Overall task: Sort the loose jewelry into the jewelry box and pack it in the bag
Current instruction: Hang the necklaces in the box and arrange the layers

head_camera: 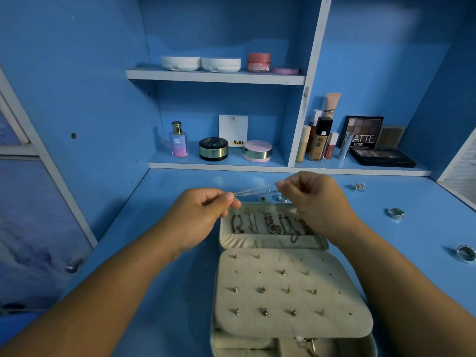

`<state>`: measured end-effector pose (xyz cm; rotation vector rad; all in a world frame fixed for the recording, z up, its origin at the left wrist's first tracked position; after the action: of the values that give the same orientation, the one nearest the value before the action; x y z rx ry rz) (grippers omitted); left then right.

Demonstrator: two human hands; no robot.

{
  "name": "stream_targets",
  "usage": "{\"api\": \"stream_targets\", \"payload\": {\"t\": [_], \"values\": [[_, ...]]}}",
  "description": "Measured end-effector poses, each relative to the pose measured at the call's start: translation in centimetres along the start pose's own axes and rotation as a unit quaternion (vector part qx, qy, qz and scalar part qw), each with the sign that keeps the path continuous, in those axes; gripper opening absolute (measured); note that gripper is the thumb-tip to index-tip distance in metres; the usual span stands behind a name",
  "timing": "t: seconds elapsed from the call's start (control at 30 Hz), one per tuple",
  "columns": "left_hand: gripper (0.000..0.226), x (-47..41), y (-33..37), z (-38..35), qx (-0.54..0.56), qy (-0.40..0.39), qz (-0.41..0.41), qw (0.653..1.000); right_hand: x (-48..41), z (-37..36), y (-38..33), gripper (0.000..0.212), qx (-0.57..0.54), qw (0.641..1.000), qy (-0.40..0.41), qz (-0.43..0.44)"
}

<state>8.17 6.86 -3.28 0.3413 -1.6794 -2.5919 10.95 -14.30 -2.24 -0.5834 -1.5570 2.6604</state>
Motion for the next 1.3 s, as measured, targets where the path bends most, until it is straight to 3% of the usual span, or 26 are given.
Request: {"api": "stream_targets", "payload": {"t": [0.17, 0.43, 0.73, 0.9, 1.03, 1.3], "values": [[0.031, 0.2, -0.1, 0.4, -0.077, 0.004, 0.020, 0.997, 0.1, -1.2, 0.5, 0.025, 0.144, 0.988, -0.033, 0.052], [0.030, 0.0, -0.6, 0.3, -0.113, 0.009, 0.035, 0.993, -0.4, -1.8, 0.6, 0.031, 0.164, 0.977, -0.064, 0.118], [0.029, -0.1, -1.2, -0.4, -0.107, 0.005, 0.013, 0.994, -0.8, -1.8, 0.9, 0.022, 0.170, 0.978, -0.038, 0.111], [0.028, 0.0, -0.8, -0.6, -0.093, 0.018, -0.001, 0.995, -0.4, -1.8, 0.3, 0.003, 0.153, 0.967, -0.085, 0.184], [0.028, 0.0, -0.7, -0.4, -0.086, 0.031, -0.007, 0.996, 0.0, -2.6, 0.2, 0.015, 0.189, 0.938, -0.150, 0.249], [0.027, -0.1, -1.0, -0.4, -0.090, 0.033, 0.001, 0.995, 0.2, -3.0, 0.6, 0.026, 0.236, 0.922, -0.175, 0.251]]}}
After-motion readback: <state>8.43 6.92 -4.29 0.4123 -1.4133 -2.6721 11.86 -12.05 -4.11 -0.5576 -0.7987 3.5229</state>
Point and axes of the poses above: each hand's wrist, its own x-axis away from the middle knuckle, its own z-axis out of the back of the hand, y = z × x, the point moved 3 cm from there along -x, towards the middle knuckle, and after that the axes turned 12 degrees about y, right-handed, at the moved point
